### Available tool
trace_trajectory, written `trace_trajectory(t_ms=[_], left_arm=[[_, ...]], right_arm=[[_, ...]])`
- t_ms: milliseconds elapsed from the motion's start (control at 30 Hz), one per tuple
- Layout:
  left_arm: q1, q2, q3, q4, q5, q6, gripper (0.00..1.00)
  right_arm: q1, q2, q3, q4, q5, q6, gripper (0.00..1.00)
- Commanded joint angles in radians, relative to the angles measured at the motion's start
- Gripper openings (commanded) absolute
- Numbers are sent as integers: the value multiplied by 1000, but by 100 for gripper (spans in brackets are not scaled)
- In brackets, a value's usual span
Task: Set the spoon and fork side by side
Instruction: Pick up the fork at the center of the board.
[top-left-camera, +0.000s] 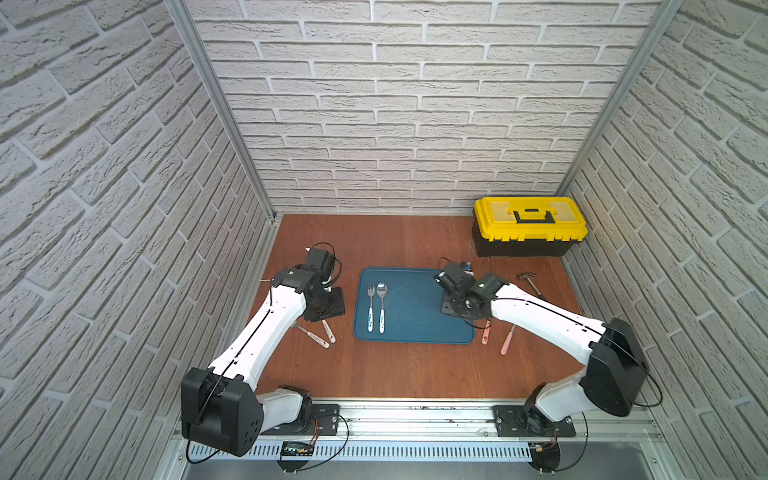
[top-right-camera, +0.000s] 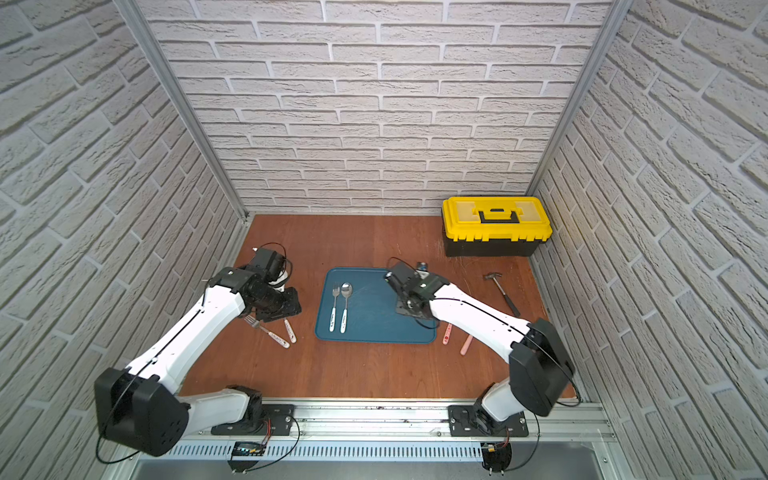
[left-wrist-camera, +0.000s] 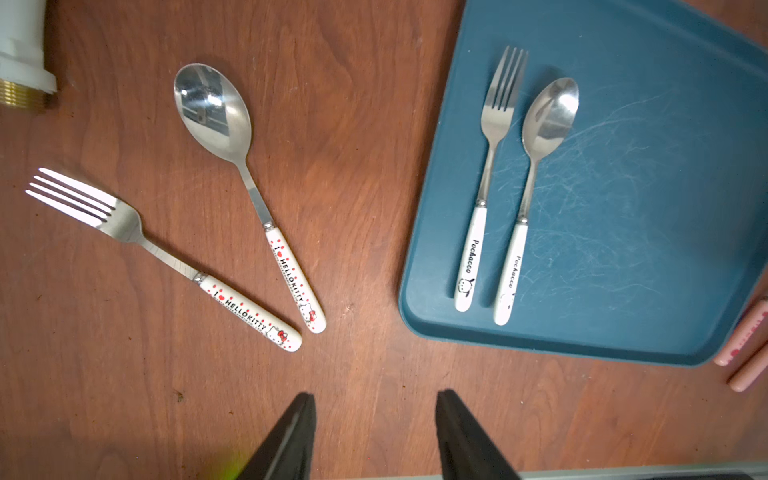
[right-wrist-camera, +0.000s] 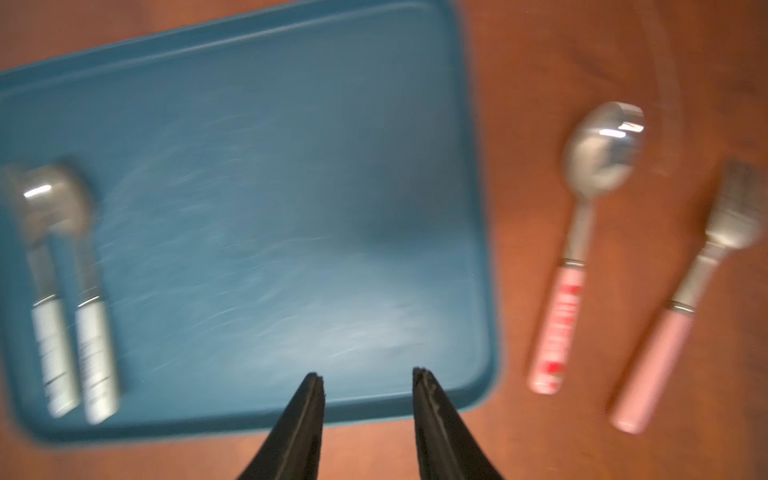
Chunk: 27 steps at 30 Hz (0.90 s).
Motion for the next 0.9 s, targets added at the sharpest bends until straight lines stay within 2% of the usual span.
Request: trace_trajectory(t_ms=[0, 133, 400, 767, 867], left_arm=[[9, 19, -17, 17, -4, -8, 52], [10, 58, -2, 45, 25, -7, 52], [9, 98, 28, 51, 35, 17, 52], [9, 121, 34, 58, 43, 18, 52], [10, 116, 33, 35, -6, -2, 52]], right_arm=[[-87, -166, -123, -64, 61, 18, 41], [-203, -257, -214, -86, 31, 24, 45], [-327, -254, -340, -40, -44, 15, 46], [-375, -190, -368, 24, -93, -28, 41], [-372, -238, -371, 21, -95, -33, 39]])
